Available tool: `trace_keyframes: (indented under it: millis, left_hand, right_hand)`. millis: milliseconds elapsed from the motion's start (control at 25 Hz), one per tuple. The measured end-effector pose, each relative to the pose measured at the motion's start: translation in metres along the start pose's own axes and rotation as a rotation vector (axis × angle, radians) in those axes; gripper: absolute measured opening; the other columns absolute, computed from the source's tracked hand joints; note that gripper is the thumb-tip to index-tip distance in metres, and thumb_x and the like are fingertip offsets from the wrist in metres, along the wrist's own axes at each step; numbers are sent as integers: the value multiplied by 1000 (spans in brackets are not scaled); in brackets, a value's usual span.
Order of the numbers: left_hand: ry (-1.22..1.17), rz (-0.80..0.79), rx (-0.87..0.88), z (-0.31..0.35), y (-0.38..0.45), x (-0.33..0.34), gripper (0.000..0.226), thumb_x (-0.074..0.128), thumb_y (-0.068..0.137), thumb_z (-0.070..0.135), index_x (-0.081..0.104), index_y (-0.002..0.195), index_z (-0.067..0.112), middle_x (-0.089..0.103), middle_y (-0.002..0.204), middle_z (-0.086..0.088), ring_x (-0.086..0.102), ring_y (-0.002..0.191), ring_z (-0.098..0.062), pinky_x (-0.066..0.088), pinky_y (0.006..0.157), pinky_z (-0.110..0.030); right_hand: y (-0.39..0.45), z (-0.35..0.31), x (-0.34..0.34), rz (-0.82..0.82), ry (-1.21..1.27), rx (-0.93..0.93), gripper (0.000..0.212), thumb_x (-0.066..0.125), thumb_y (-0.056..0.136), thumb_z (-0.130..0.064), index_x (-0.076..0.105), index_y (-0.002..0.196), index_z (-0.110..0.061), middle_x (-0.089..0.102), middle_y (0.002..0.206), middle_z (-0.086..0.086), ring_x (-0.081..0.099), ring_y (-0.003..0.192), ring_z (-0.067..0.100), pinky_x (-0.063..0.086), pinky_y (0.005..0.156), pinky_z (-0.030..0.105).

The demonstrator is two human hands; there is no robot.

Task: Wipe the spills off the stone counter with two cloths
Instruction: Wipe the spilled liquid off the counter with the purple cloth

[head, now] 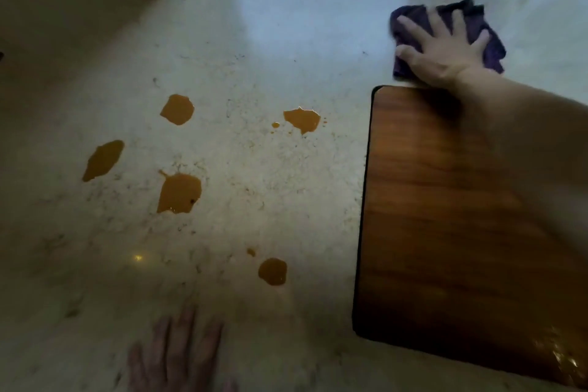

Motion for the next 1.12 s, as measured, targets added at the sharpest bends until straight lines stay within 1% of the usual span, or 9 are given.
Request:
trace_keyframes:
  millis: [80,280,400,480,560,680,880,1000,1120]
  left_hand:
    - [-36,21,-38,5,-7,-9,67,23,88,63,49,132,19,45,141,-16,46,119,-42,34,94,-64]
    - [-159,-216,-19,5,-17,-7,70,41,79,50,44,141,17,35,154,-16,31,139,-43,18,111,-66]
    - [-180,-230,-54,6,-17,-10,68,30,87,53,27,149,25,19,162,-14,11,148,-40,2,117,-65]
    - [-193,-277,-61,4,-19,-9,69,20,91,56,9,154,30,-2,166,-8,-8,151,-35,-10,116,-64]
    - [-232,-302,-54,4,-22,-9,70,18,92,57,4,156,31,-11,166,-6,-14,150,-34,-14,115,-63]
    - [-235,-342,-41,6,-19,-7,74,6,88,58,1,157,30,-15,166,-6,-17,150,-35,-14,114,-65]
    - [-257,-285,-52,5,-19,-2,77,4,85,58,2,157,29,-13,166,-7,-15,151,-36,-13,114,-66]
    - [-269,-255,-44,6,-18,0,76,10,87,57,7,157,28,-8,167,-8,-9,151,-36,-11,114,-67]
    - [-242,-216,-36,7,-16,2,74,19,89,55,21,156,25,6,167,-11,6,151,-40,-3,114,-71]
  right_hand:
    - [-44,-17,12,-33,-6,-62,60,21,91,-71,4,147,-60,-10,165,-9,-13,150,32,-7,109,73]
    - [-185,-58,43,-40,-60,-116,56,15,93,-72,-3,145,-63,-13,164,-12,-13,150,29,-4,110,73]
    - [-293,-78,71,5,-94,-102,61,5,89,-73,-1,148,-59,-5,166,-8,-5,151,32,4,109,75]
    - [-366,-90,83,-35,-35,-67,59,2,87,-74,-8,144,-64,-14,164,-13,-16,150,27,-4,111,71]
    - [-437,-99,98,-82,35,14,57,3,86,-75,-14,139,-68,-23,160,-18,-26,147,19,-11,113,67]
    - [-511,-105,113,-57,5,124,59,4,86,-74,-17,141,-66,-23,160,-18,-24,147,16,-9,114,66]
    - [-500,-96,96,89,-35,234,63,10,88,-74,3,149,-59,8,165,-7,5,149,27,6,111,71]
    - [-440,-88,95,-35,-54,161,72,6,79,-86,-9,146,-61,-14,164,-13,-17,149,30,-8,111,69]
    - [-428,-87,100,-77,-46,87,76,6,76,-89,-4,147,-61,-9,164,-15,-17,149,28,-6,116,65]
Point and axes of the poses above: each hand's wrist, its own y-axis towards the middle knuckle, its own x-axis out of the palm, z = x × y, the point moved 8 cm from there along y, towards the middle knuckle
